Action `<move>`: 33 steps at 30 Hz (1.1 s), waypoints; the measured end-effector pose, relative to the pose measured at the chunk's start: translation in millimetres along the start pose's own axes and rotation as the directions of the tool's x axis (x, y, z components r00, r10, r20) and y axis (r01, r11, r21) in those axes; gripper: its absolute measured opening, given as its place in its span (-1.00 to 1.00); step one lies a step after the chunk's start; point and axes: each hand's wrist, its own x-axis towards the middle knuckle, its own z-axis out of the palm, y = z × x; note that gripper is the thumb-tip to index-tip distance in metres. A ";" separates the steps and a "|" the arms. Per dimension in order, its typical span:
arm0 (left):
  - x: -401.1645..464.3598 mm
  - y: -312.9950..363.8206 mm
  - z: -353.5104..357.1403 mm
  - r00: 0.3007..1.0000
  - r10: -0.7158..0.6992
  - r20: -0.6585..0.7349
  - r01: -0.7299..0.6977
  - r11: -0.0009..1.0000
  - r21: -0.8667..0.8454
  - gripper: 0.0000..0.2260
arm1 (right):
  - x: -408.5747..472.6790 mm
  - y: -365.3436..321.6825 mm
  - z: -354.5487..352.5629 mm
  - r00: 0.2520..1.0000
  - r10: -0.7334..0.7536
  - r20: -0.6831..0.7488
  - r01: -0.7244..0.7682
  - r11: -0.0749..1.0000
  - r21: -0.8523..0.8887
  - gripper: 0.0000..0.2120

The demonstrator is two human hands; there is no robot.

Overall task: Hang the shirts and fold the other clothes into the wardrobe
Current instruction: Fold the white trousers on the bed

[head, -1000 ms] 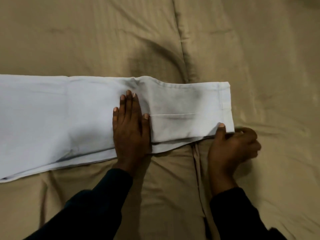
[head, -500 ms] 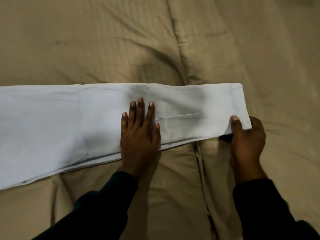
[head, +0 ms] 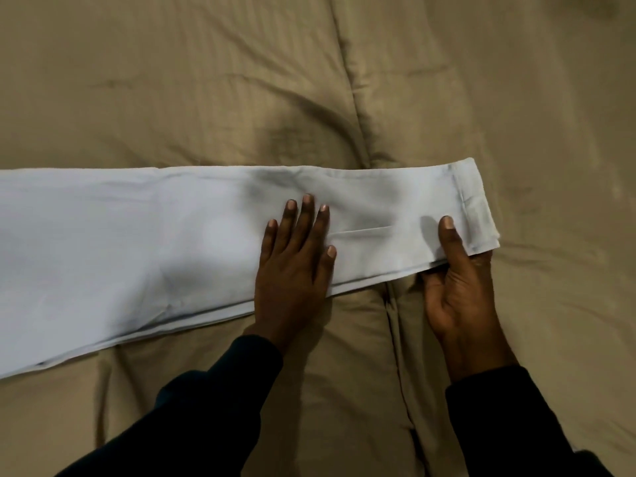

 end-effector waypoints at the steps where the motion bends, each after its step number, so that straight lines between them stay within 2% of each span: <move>1: 2.0 0.7 -6.0 0.999 -0.044 -0.015 0.041 0.988 -0.147 -0.53 | -3.2 -1.5 5.0 1.000 -0.020 -0.001 0.020 1.000 -0.015 -0.54; 2: 4.3 2.0 -14.1 0.991 -0.136 -0.006 0.125 0.926 -0.357 -0.56 | -7.7 -4.5 10.4 0.999 -0.053 0.004 0.053 0.998 -0.025 -0.53; 3: 7.6 5.7 -24.7 0.964 -0.263 0.040 0.236 0.778 -0.582 -0.59 | -13.4 -9.5 15.9 0.996 -0.092 0.015 0.093 0.995 -0.030 -0.54; 4: 12.3 8.1 -38.8 0.917 -0.378 0.126 0.333 0.556 -0.761 -0.62 | -21.2 -13.9 23.6 0.990 -0.137 0.043 0.139 0.990 -0.040 -0.56; 5: 18.8 11.2 -52.8 0.868 -0.439 0.230 0.393 0.326 -0.860 -0.59 | -30.2 -17.7 31.2 0.978 -0.191 0.087 0.198 0.977 -0.081 -0.60; 6: 25.4 12.5 -68.3 0.834 -0.444 0.328 0.429 0.147 -0.891 -0.50 | -41.0 -19.5 41.7 0.957 -0.244 0.159 0.267 0.953 -0.144 -0.64; 8: 35.4 7.2 -96.7 0.805 -0.390 0.446 0.455 -0.076 -0.887 -0.31 | -64.2 -12.3 64.1 0.883 -0.298 0.362 0.408 0.869 -0.280 -0.65; 10: 36.5 -7.8 -123.7 0.801 -0.356 0.482 0.417 -0.246 -0.875 -0.22 | -86.5 12.3 85.7 0.797 -0.277 0.536 0.513 0.779 -0.360 -0.61; 12: 27.5 -29.7 -145.7 0.814 -0.307 0.493 0.378 -0.365 -0.851 -0.25 | -105.4 48.2 102.7 0.715 -0.236 0.658 0.619 0.651 -0.439 -0.59; 13: 21.4 -42.1 -153.4 0.804 -0.304 0.511 0.394 -0.372 -0.841 -0.28 | -112.3 64.2 108.7 0.677 -0.216 0.704 0.677 0.558 -0.480 -0.58; 14: 14.3 -56.7 -160.4 0.787 -0.323 0.526 0.434 -0.316 -0.844 -0.33 | -117.7 78.5 114.1 0.640 -0.192 0.744 0.724 0.475 -0.500 -0.58; 15: 9.4 -71.1 -163.7 0.751 -0.389 0.533 0.498 -0.197 -0.845 -0.40 | -119.8 90.0 116.8 0.611 -0.155 0.777 0.754 0.413 -0.511 -0.57; 17: 0.7 -95.3 -165.6 0.689 -0.549 0.473 0.626 0.122 -0.770 -0.50 | -122.0 107.4 121.5 0.563 -0.019 0.826 0.783 0.332 -0.526 -0.51; 18: -3.3 -103.3 -161.6 0.676 -0.595 0.434 0.657 0.220 -0.721 -0.50 | -120.7 113.0 121.1 0.539 0.055 0.841 0.789 0.318 -0.526 -0.49; 20: -10.8 -111.5 -155.4 0.680 -0.631 0.373 0.670 0.330 -0.665 -0.46 | -122.0 119.7 121.3 0.516 0.115 0.849 0.775 0.359 -0.520 -0.53; 22: -16.2 -113.3 -146.5 0.719 -0.615 0.325 0.658 0.451 -0.603 -0.43 | -124.6 117.2 123.2 0.587 0.007 0.809 0.731 0.424 -0.534 -0.60; 24: -18.4 -110.8 -141.4 0.745 -0.596 0.299 0.632 0.489 -0.602 -0.51 | -119.7 111.1 121.2 0.679 -0.203 0.705 0.715 0.397 -0.575 -0.63; 26: -20.1 -110.2 -142.0 0.760 -0.595 0.263 0.607 0.504 -0.615 -0.67 | -107.4 102.9 119.1 0.695 -0.388 0.606 0.710 0.233 -0.665 -0.59; 27: -22.0 -112.1 -141.7 0.759 -0.606 0.238 0.600 0.510 -0.616 -0.71 | -99.9 100.1 118.4 0.690 -0.428 0.584 0.690 0.142 -0.710 -0.57; 28: -23.7 -113.0 -141.9 0.759 -0.618 0.205 0.590 0.520 -0.618 -0.74 | -93.8 98.9 118.6 0.696 -0.416 0.585 0.664 0.065 -0.745 -0.54; 30: -24.9 -114.9 -145.4 0.758 -0.638 0.135 0.576 0.558 -0.598 -0.76 | -84.9 104.6 121.6 0.711 -0.295 0.639 0.655 -0.056 -0.754 -0.48; 33: -22.6 -115.5 -143.4 0.746 -0.661 0.080 0.599 0.614 -0.513 -0.76 | -77.2 121.7 122.9 0.705 -0.112 0.700 0.681 -0.165 -0.713 -0.42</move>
